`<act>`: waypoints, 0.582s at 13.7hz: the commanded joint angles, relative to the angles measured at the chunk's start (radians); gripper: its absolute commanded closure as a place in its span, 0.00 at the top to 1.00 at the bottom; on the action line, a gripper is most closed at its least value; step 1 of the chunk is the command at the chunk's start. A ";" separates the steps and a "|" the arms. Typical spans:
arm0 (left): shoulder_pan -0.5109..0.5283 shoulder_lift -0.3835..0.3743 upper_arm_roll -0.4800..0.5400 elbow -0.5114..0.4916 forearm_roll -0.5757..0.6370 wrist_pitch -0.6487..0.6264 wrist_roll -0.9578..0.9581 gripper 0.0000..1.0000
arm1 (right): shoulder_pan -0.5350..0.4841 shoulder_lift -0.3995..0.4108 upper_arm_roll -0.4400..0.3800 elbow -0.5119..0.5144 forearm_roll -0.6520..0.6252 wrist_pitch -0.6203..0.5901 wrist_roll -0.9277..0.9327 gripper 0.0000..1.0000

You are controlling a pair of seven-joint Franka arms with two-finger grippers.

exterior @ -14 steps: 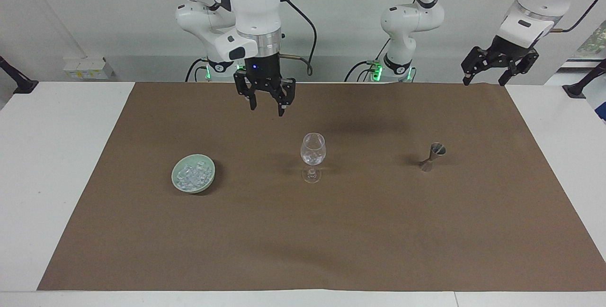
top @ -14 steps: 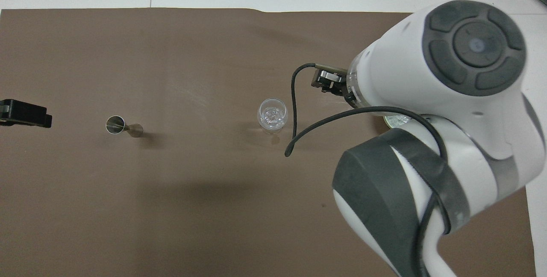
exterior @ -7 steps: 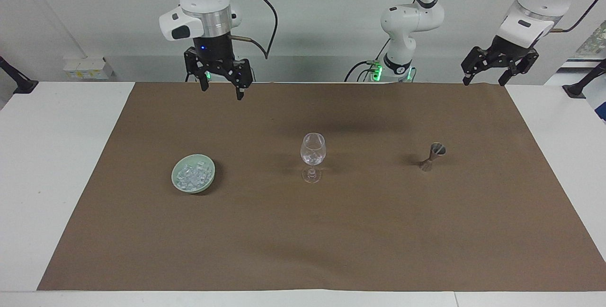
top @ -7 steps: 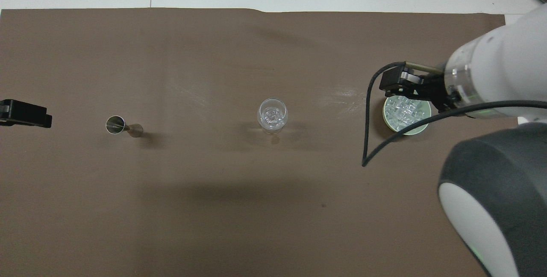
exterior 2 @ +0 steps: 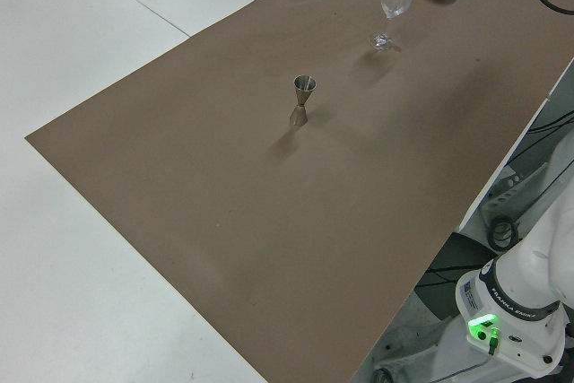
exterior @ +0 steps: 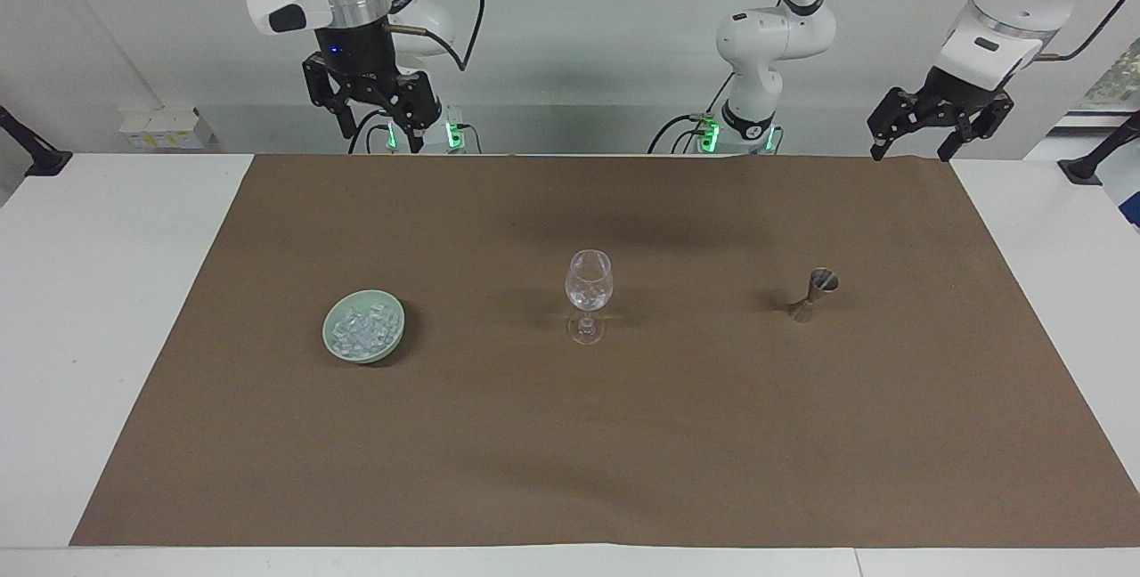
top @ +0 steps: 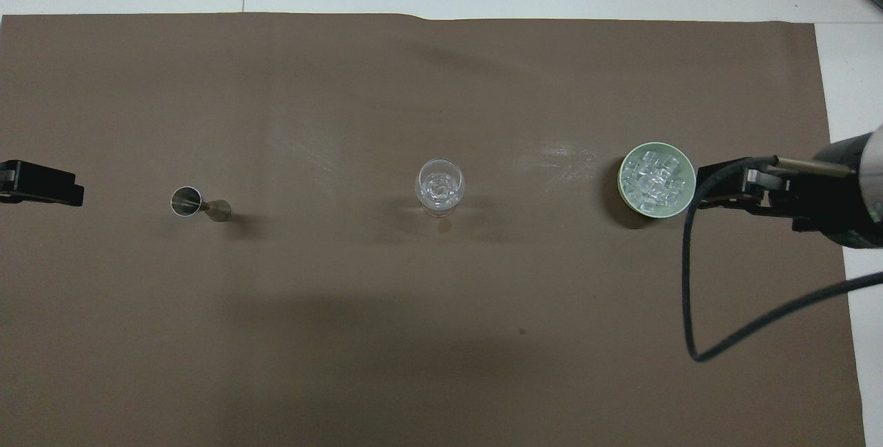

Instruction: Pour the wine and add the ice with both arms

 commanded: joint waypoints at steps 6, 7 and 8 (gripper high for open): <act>0.009 -0.020 -0.001 -0.012 -0.012 -0.009 0.011 1.00 | 0.062 0.005 -0.165 0.065 0.053 -0.092 -0.169 1.00; 0.009 -0.020 -0.001 -0.012 -0.011 -0.009 0.011 1.00 | 0.079 0.005 -0.185 0.062 0.036 -0.086 -0.178 1.00; 0.009 -0.020 -0.001 -0.012 -0.012 -0.009 0.011 1.00 | 0.082 0.000 -0.188 0.060 0.024 -0.083 -0.186 1.00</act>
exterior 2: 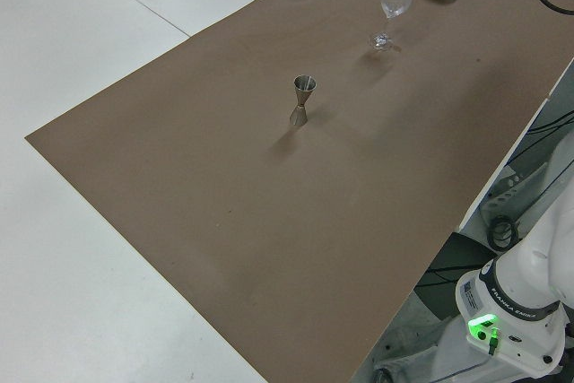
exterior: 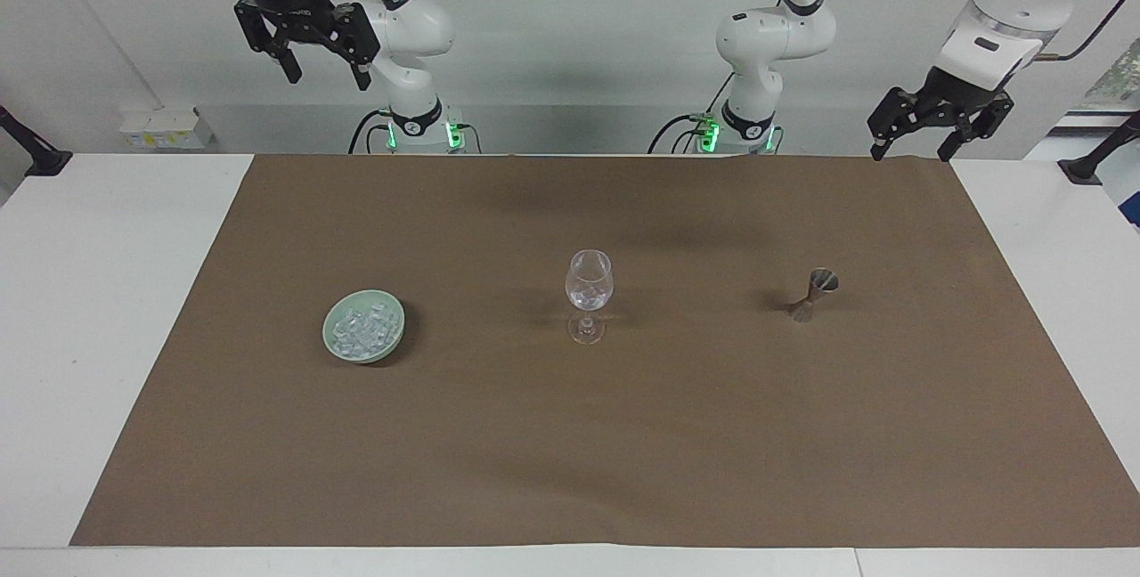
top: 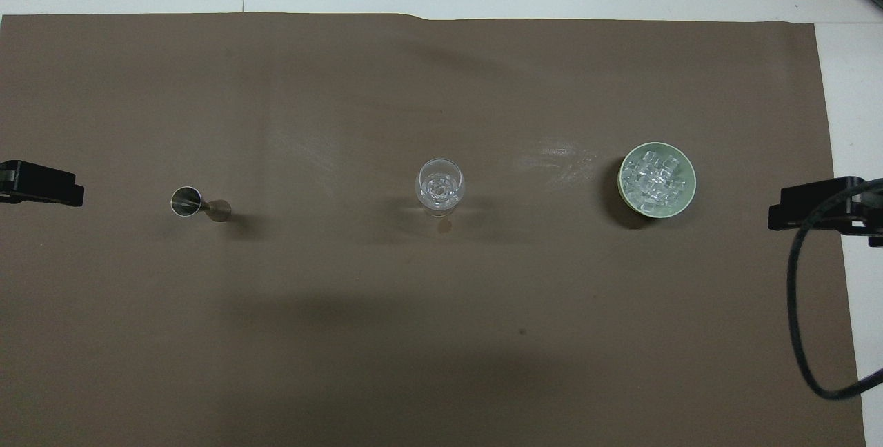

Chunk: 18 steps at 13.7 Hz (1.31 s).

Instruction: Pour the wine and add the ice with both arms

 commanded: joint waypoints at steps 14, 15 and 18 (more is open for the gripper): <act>0.009 -0.020 -0.001 -0.012 -0.011 -0.009 0.011 1.00 | 0.077 -0.015 -0.110 -0.053 -0.027 0.036 -0.080 1.00; 0.009 -0.020 -0.001 -0.012 -0.012 -0.009 0.011 1.00 | 0.077 -0.017 -0.112 -0.064 -0.028 0.038 -0.080 1.00; 0.009 -0.020 -0.001 -0.012 -0.012 -0.009 0.011 1.00 | 0.076 -0.012 -0.113 -0.081 -0.028 0.055 -0.082 1.00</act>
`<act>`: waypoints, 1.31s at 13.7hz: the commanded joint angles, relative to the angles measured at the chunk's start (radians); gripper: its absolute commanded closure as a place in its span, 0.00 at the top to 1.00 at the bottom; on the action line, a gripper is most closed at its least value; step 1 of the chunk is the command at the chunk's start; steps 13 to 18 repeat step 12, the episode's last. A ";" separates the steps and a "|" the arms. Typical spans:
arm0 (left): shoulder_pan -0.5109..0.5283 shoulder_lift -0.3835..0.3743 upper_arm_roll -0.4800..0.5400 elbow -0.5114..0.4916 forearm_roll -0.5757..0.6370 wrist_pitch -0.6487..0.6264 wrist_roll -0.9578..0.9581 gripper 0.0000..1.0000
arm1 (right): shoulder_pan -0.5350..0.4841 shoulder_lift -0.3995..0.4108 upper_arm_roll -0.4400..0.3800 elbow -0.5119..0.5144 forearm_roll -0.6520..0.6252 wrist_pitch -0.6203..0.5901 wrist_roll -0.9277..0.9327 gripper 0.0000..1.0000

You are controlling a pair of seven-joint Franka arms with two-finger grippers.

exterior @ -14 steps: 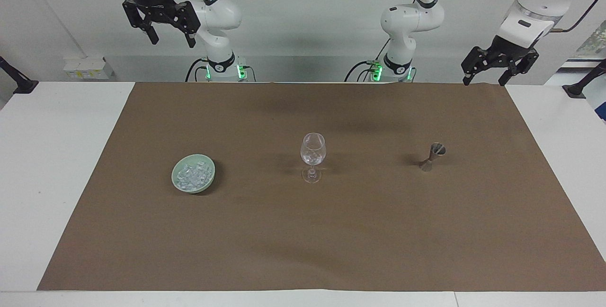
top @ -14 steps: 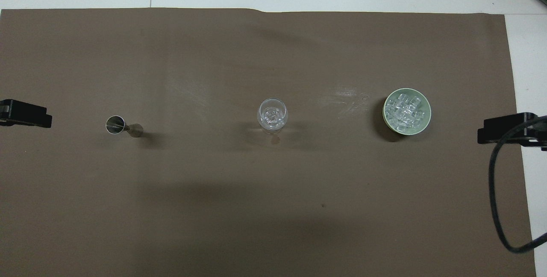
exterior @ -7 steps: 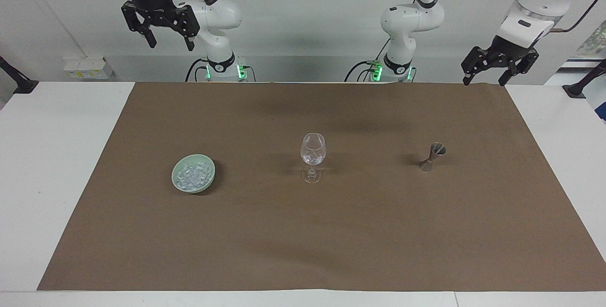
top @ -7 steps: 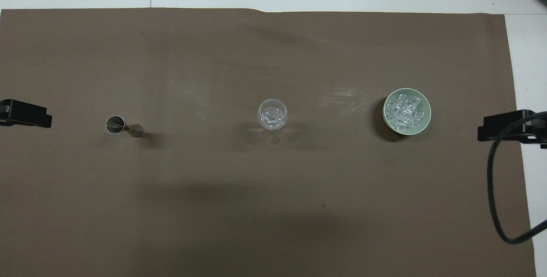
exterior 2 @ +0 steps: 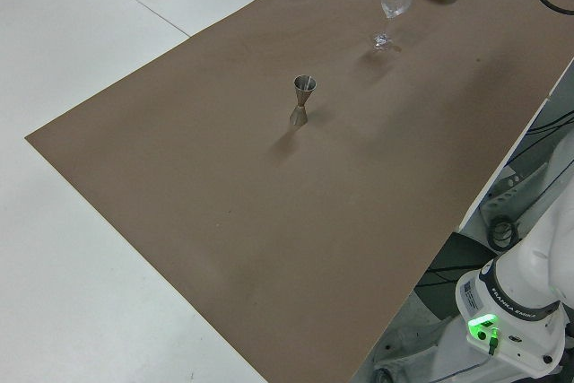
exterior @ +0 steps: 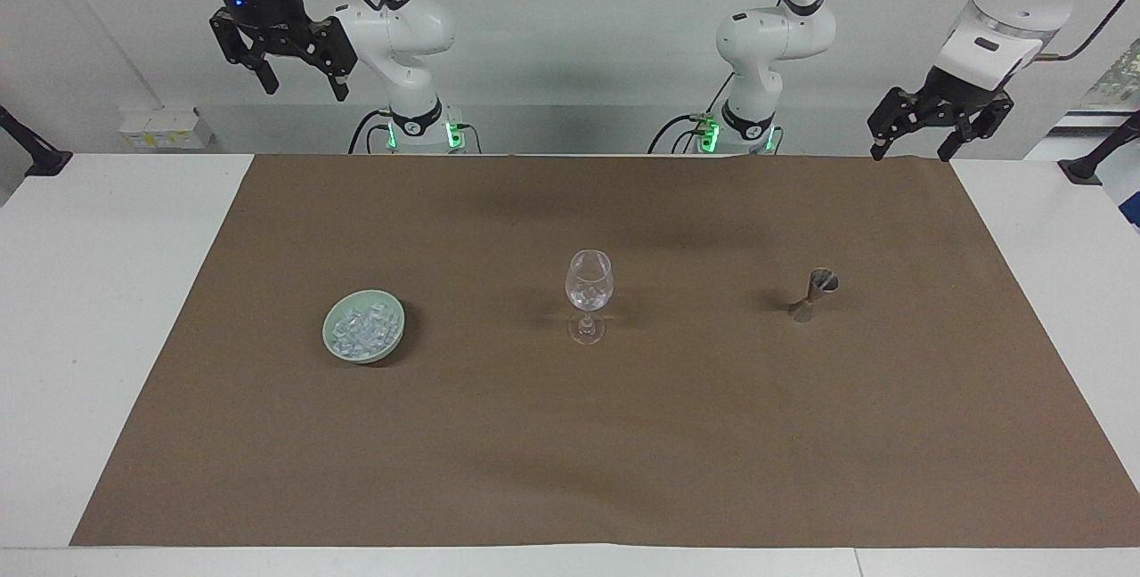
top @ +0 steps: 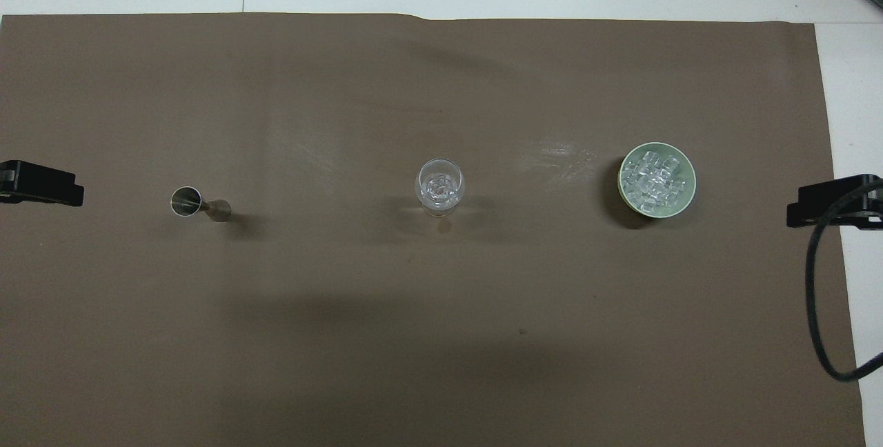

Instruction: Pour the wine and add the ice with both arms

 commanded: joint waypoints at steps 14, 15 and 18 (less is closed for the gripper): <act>0.009 -0.020 -0.001 -0.012 -0.012 -0.009 0.011 1.00 | 0.007 -0.009 -0.013 -0.042 0.000 0.057 -0.065 1.00; 0.009 -0.020 -0.001 -0.012 -0.012 -0.009 0.011 1.00 | 0.007 -0.009 -0.013 -0.042 0.000 0.057 -0.065 1.00; 0.009 -0.020 -0.001 -0.012 -0.012 -0.009 0.011 1.00 | 0.007 -0.009 -0.013 -0.042 0.000 0.057 -0.065 1.00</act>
